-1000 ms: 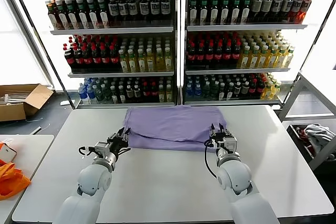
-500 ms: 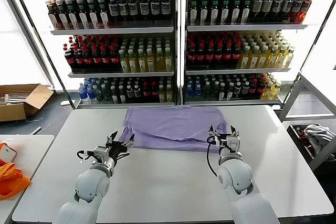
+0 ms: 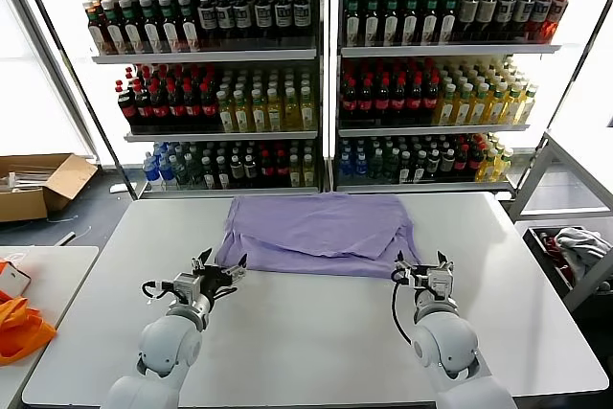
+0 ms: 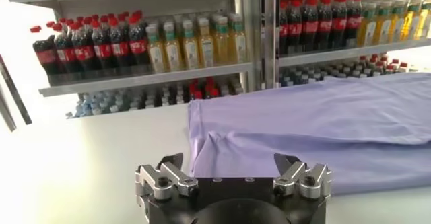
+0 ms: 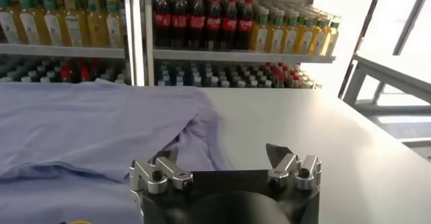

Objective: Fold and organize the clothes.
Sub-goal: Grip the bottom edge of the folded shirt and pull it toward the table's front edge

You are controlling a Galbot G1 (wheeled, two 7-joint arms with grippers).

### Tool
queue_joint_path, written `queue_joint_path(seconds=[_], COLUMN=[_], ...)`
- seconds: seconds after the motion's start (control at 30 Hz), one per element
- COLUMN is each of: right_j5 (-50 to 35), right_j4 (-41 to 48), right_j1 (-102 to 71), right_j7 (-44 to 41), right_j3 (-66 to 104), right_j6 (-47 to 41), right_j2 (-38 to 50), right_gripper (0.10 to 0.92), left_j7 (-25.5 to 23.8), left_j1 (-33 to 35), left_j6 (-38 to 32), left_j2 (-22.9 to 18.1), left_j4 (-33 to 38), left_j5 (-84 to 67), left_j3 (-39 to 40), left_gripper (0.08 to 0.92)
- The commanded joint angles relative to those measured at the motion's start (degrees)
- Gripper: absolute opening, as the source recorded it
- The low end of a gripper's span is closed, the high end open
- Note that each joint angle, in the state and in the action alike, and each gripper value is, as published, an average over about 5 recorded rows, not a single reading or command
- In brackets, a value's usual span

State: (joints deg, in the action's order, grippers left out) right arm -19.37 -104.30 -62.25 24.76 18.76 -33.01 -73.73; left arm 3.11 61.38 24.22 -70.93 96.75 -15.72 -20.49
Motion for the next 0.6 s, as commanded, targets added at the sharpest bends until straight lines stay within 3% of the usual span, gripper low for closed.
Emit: queue_joint_path(seconds=[0.03, 0.6], right_j5=[-0.23, -0.02], right_j4=[0.29, 2.55], right_j1=[-1.37, -1.81], right_j7=[0.18, -0.4], right_j3=[0.32, 0.01], right_j6=[-0.22, -0.17], right_j2=[0.61, -0.03], right_gripper=[0.823, 0.815], left_j7=[1.09, 2.08], left_j1=[-1.83, -3.19], left_j6=[0.3, 0.55], left_j2=[-0.11, 0.08], left_j4=[-1.73, -5.49], left_j5=[-0.91, -2.85], left_j3=[-0.05, 0.11], left_gripper=[0.823, 0.823])
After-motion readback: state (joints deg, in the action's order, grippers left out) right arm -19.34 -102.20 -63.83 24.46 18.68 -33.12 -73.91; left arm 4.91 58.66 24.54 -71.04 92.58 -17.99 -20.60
